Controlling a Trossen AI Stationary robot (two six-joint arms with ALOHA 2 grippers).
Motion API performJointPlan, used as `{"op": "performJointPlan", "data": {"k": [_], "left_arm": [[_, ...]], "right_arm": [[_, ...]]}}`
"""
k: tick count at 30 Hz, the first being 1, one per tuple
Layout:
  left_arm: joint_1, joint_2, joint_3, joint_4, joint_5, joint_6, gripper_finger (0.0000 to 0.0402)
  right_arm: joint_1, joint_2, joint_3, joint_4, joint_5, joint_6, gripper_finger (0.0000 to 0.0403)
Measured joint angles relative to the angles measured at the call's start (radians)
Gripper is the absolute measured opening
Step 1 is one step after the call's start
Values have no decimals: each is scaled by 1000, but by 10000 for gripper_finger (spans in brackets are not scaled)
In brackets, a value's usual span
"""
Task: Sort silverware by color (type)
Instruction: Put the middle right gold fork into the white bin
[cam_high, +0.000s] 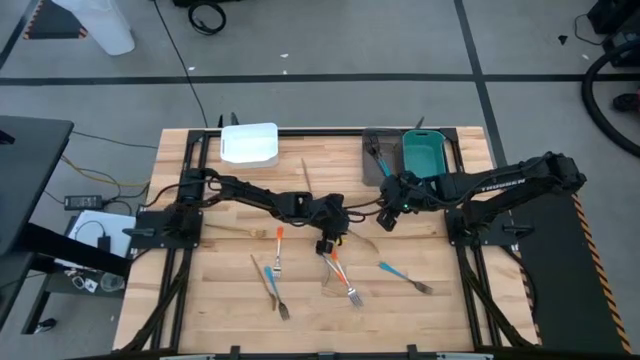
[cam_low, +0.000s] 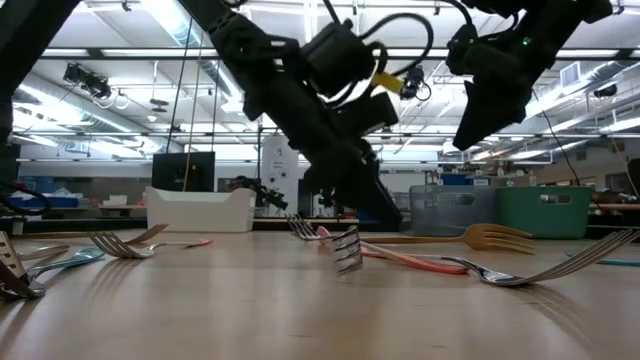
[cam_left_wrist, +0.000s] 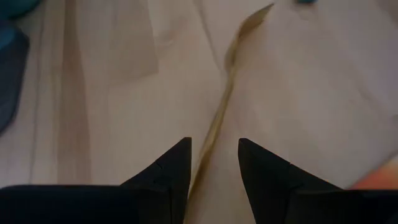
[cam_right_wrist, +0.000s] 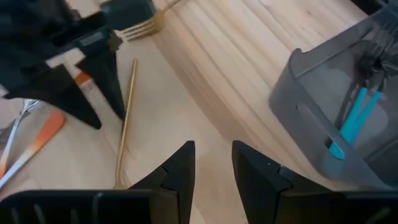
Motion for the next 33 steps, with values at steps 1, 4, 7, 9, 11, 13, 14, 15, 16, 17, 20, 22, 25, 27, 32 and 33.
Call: {"op": "performJointPlan", "data": {"k": [1, 4, 7, 9, 11, 13, 14, 15, 16, 17, 20, 22, 25, 27, 32, 33], "left_arm": [[7, 5, 0, 2, 0, 1, 141], [28, 18, 0, 9, 0, 1, 141], [46, 18, 0, 11, 18, 9, 141], [56, 18, 0, 3, 58, 10, 140], [63, 18, -1, 1, 101, 9, 134], [64, 18, -1, -6, 132, 9, 125], [64, 18, -1, -7, 138, 12, 119], [63, 18, -1, -7, 138, 22, 114], [62, 18, -1, -7, 138, 35, 109], [62, 18, -1, -9, 138, 47, 105], [61, 28, -1, -9, 138, 57, 94], [64, 39, -2, -18, 136, 59, 90], [65, 59, 2, 3, 144, 73, 87], [65, 61, 2, -5, 142, 74, 86], [62, 64, 3, -23, 142, 78, 60], [62, 64, 4, -34, 141, 85, 50]], "right_arm": [[3, 0, 0, 6, 2, 4, 116], [12, 1, 0, 3, 7, 7, 116], [18, 1, 0, 4, 23, 8, 116], [19, 1, 0, 4, 26, 9, 116], [19, 1, 0, 5, 26, 10, 116], [19, 1, 0, 2, 28, 15, 116], [19, 1, 0, 2, 28, 15, 116], [19, 1, 0, 3, 28, 15, 116], [19, 1, 0, 4, 28, 16, 116], [19, 1, 0, 4, 29, 16, 116], [19, 1, 0, 6, 32, 16, 116], [20, 1, 0, 7, 33, 16, 116], [19, 1, 0, 13, 35, 15, 116], [20, 1, 0, 13, 35, 16, 116], [20, 2, 0, 13, 35, 15, 116], [22, 2, 0, 13, 35, 15, 116]]}}
